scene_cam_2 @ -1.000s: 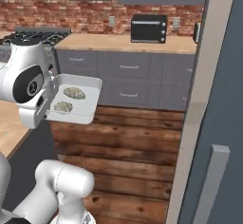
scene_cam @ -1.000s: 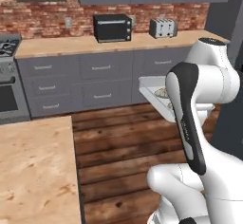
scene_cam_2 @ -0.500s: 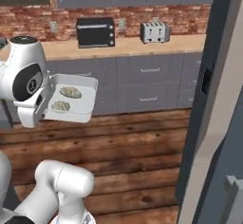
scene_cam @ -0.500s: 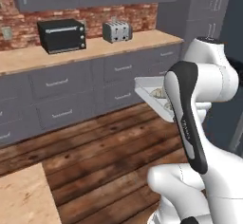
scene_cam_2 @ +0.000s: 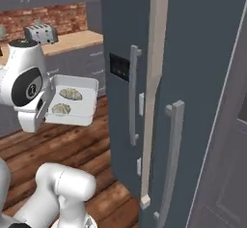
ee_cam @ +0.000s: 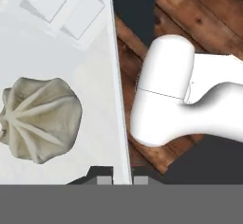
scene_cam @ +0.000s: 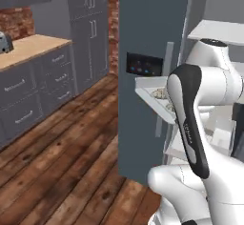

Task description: Place two dumplings into each of the tupperware containers and then place the containers in the fridge.

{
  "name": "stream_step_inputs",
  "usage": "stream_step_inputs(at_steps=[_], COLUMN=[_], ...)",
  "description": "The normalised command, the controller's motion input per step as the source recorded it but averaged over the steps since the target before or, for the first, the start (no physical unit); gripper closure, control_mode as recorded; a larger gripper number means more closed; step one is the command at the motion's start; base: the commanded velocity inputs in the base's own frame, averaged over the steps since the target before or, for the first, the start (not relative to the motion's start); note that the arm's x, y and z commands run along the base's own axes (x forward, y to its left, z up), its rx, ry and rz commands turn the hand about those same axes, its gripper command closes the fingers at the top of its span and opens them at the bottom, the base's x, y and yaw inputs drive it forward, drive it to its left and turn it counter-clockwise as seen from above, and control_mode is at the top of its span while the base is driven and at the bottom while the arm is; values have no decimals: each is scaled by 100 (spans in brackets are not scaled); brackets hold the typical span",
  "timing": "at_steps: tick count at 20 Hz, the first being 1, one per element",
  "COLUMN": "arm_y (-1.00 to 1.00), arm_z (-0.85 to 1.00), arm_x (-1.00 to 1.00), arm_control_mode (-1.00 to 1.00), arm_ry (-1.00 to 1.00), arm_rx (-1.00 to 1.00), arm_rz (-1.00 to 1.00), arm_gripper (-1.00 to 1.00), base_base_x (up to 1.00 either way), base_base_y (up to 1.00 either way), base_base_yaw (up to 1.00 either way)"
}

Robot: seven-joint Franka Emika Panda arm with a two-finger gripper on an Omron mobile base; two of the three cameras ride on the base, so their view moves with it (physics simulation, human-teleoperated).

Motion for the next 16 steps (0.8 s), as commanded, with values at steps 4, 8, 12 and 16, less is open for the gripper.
stream_step_inputs(at_steps=[4,8,12,16], arm_y=[0,0,0,0], arm_z=[0,0,0,0], arm_x=[0,0,0,0], arm_control_mode=[100,100,100,100], arm_ry=[0,0,0,0], arm_rx=[0,0,0,0], arm_rz=[0,0,0,0], arm_gripper=[100,100,100,100], base_base_x=[0,21,26,31], base_base_y=[39,78,64,37], base_base_yaw=[-87,-65,-56,-59])
